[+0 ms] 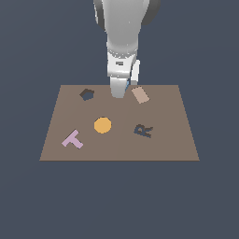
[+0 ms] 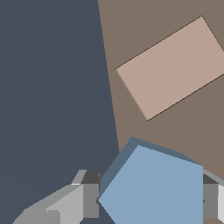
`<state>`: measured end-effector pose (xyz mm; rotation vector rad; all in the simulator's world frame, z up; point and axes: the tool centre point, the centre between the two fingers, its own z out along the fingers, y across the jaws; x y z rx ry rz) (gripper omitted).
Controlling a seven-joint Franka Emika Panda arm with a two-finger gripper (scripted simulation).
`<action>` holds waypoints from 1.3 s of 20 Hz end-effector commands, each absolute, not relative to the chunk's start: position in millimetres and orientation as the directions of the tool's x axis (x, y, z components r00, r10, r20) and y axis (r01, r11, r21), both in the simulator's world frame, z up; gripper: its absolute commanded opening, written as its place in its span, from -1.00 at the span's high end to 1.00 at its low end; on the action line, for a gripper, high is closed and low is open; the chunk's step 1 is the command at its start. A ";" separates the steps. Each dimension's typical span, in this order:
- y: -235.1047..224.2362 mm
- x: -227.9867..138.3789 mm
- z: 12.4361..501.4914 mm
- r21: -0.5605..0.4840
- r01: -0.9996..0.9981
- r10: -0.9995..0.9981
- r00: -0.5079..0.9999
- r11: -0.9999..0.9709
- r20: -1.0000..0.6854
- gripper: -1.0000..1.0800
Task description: Insert a designated object into the corresponding slot on a board.
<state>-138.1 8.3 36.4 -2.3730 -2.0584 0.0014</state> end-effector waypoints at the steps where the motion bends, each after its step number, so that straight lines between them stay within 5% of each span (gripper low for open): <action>1: -9.0 -138.9 37.1 0.000 0.997 0.997 0.077 -0.077 -0.001 1.00; 26: -123.6 -108.0 40.6 0.000 0.939 0.939 -0.344 0.344 -0.001 1.00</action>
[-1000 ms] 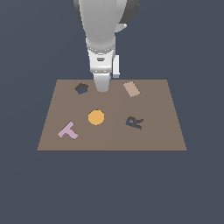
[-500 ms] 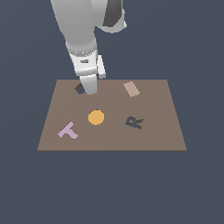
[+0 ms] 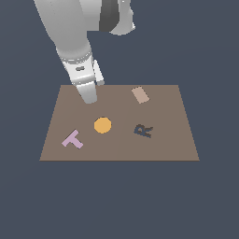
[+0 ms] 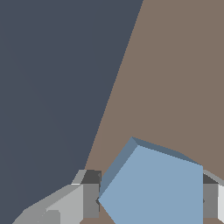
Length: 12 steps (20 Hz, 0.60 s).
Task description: Insert a designated object into the corresponding slot on a board.
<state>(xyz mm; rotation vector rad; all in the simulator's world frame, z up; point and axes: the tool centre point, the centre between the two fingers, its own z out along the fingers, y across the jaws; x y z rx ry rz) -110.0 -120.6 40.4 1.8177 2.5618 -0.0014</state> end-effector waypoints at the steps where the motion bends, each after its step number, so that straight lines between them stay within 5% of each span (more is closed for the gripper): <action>1: -125.0 -107.0 40.6 0.000 0.937 0.937 -0.350 0.350 -0.001 1.00; 12: -128.9 -103.9 37.8 -0.001 0.930 0.930 -0.366 0.366 -0.001 1.00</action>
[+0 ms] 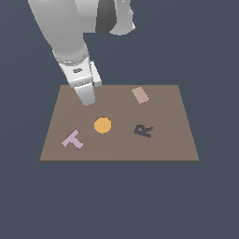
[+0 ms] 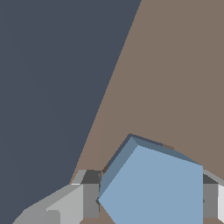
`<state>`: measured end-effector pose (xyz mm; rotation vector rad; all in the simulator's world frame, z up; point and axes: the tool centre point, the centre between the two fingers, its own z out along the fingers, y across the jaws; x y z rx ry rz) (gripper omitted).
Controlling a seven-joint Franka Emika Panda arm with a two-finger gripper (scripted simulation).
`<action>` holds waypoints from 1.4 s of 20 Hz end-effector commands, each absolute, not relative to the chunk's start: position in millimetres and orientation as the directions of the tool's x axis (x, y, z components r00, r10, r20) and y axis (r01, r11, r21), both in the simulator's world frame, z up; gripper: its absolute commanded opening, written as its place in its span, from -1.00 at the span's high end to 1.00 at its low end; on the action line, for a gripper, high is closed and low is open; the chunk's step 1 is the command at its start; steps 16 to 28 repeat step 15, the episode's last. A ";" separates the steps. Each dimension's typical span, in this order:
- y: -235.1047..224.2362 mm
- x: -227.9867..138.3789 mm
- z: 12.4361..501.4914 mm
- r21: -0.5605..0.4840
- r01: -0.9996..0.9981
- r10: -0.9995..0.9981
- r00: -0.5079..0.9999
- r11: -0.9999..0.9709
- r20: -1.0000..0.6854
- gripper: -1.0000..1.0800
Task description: Insert a designated object into the corresponding slot on a board.
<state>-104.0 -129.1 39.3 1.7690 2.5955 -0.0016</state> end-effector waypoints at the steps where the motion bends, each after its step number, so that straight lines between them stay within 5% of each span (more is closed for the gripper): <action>1: -128.9 -103.9 35.6 -0.001 0.930 0.930 -0.367 0.367 -0.001 1.00; 5: -129.2 -103.9 30.6 -0.001 0.930 0.930 -0.368 0.368 -0.002 1.00; 6: -129.2 -103.9 30.6 -0.001 0.930 0.930 -0.368 0.368 -0.002 -0.92; 28: -129.2 -103.9 30.6 -0.001 0.930 0.930 -0.368 0.368 -0.002 -0.92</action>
